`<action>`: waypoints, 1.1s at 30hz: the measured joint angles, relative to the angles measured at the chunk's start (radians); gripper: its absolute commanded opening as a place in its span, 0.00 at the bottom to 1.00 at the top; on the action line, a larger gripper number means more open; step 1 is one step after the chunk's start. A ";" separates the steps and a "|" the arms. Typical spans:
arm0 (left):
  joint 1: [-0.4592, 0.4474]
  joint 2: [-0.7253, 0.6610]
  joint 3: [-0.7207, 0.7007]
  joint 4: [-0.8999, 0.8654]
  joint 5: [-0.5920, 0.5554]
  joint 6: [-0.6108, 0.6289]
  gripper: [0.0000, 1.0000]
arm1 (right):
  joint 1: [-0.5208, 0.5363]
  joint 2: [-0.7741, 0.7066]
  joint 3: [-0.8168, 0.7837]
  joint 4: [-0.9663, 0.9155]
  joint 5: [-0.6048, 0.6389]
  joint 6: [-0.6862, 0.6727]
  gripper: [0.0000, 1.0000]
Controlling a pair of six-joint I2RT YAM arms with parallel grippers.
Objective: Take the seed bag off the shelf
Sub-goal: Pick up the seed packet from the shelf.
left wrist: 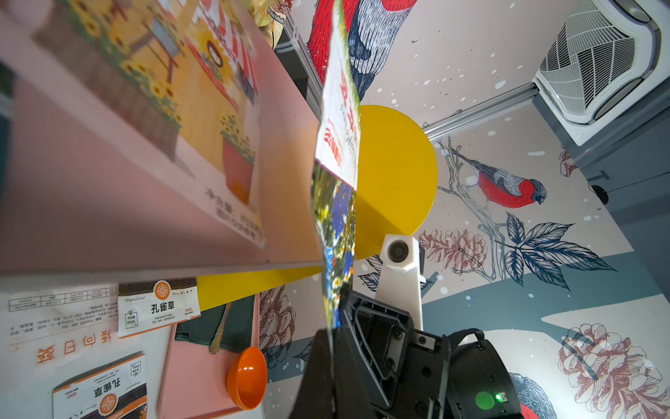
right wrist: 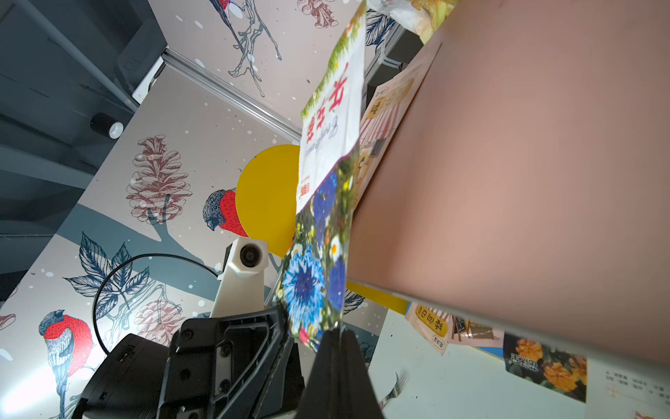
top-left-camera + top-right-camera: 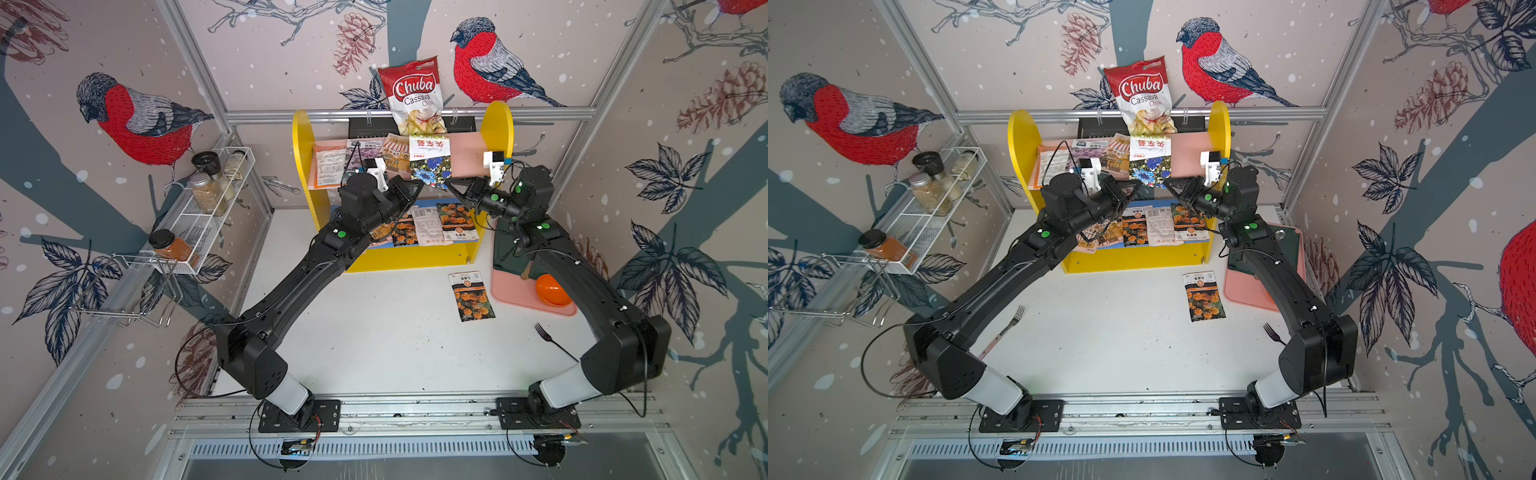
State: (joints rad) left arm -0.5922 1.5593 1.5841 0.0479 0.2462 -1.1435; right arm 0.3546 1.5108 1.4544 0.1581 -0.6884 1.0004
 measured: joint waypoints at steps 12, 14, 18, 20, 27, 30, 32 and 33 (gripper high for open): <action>-0.105 -0.151 -0.197 0.029 -0.088 0.025 0.00 | 0.039 -0.209 -0.229 0.019 0.029 -0.004 0.00; -0.127 -0.175 -0.233 0.038 -0.104 0.026 0.00 | 0.051 -0.250 -0.266 0.022 0.037 -0.007 0.00; -0.171 -0.225 -0.305 0.051 -0.144 0.035 0.00 | 0.071 -0.329 -0.343 0.023 0.064 -0.010 0.00; -0.190 -0.255 -0.349 0.061 -0.157 0.043 0.00 | 0.079 -0.369 -0.391 0.025 0.072 -0.011 0.00; -0.267 -0.332 -0.486 0.086 -0.235 0.057 0.00 | 0.101 -0.461 -0.536 0.016 0.099 -0.011 0.00; -0.298 -0.352 -0.542 0.105 -0.272 0.061 0.00 | 0.107 -0.491 -0.587 0.008 0.109 -0.011 0.00; -0.312 -0.365 -0.591 0.119 -0.291 0.060 0.00 | 0.113 -0.506 -0.621 0.002 0.113 -0.012 0.00; -0.318 -0.369 -0.615 0.130 -0.299 0.060 0.00 | 0.116 -0.511 -0.634 -0.002 0.116 -0.014 0.00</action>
State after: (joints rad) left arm -0.9100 1.1904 0.9688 0.1776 -0.0525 -1.0840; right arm 0.4706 0.9997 0.8200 0.1558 -0.5724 0.9859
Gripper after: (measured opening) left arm 0.057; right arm 0.067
